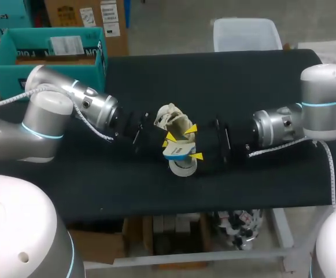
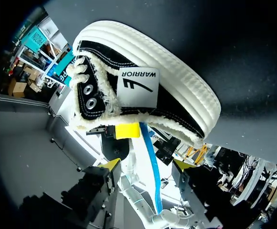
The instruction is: Open the shoe tongue, take the insole out of the shoe, put the insole back into the shoe, and pack the shoe into the shoebox
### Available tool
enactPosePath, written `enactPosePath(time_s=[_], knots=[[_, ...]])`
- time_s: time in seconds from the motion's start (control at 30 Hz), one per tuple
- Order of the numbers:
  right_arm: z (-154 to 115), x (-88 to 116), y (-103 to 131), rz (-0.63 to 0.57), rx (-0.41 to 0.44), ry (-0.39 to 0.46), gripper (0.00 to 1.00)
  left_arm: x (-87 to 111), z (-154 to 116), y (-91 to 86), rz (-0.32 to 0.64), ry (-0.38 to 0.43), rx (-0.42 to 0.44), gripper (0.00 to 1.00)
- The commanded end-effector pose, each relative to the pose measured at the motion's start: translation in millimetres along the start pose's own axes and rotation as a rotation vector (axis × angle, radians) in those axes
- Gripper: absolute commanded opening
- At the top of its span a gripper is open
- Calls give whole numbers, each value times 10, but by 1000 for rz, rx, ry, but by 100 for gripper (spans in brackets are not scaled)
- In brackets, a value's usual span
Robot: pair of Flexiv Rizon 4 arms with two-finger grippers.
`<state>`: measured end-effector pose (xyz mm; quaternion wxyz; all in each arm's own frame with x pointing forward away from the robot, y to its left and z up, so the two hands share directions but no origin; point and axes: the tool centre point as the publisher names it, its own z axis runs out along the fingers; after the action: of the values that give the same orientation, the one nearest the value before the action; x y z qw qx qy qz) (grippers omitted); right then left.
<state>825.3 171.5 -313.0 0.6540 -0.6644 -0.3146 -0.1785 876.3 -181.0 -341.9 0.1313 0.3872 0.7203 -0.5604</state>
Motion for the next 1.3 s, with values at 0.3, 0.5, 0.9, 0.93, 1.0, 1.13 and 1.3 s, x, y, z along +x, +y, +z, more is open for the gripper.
enactPosePath(time_s=[0.3, 0.5, 0.9, 0.93, 1.0, 1.13, 1.3], knots=[[88, 0, -28, 14, -37, -32, 0, 31, 9, -63, -5, -11, -19, 0], [83, -5, -42, 8, -48, -32, 0, 56, -23, -121, -6, -4, -12, 73], [112, -27, 24, -16, -50, -32, 0, 4, 52, -248, 49, 22, 19, 45], [113, -25, 33, -17, -49, -31, 0, -4, 64, -246, 50, 23, 19, 46], [125, -20, 56, -22, -45, -35, 0, -22, 92, -237, 52, 28, 18, 43], [129, -4, 86, -34, -41, -45, 0, -53, 110, -206, 56, 36, 16, 0], [126, 6, 137, -55, -39, -64, 0, -75, 113, -170, 66, 55, 7, 0]])
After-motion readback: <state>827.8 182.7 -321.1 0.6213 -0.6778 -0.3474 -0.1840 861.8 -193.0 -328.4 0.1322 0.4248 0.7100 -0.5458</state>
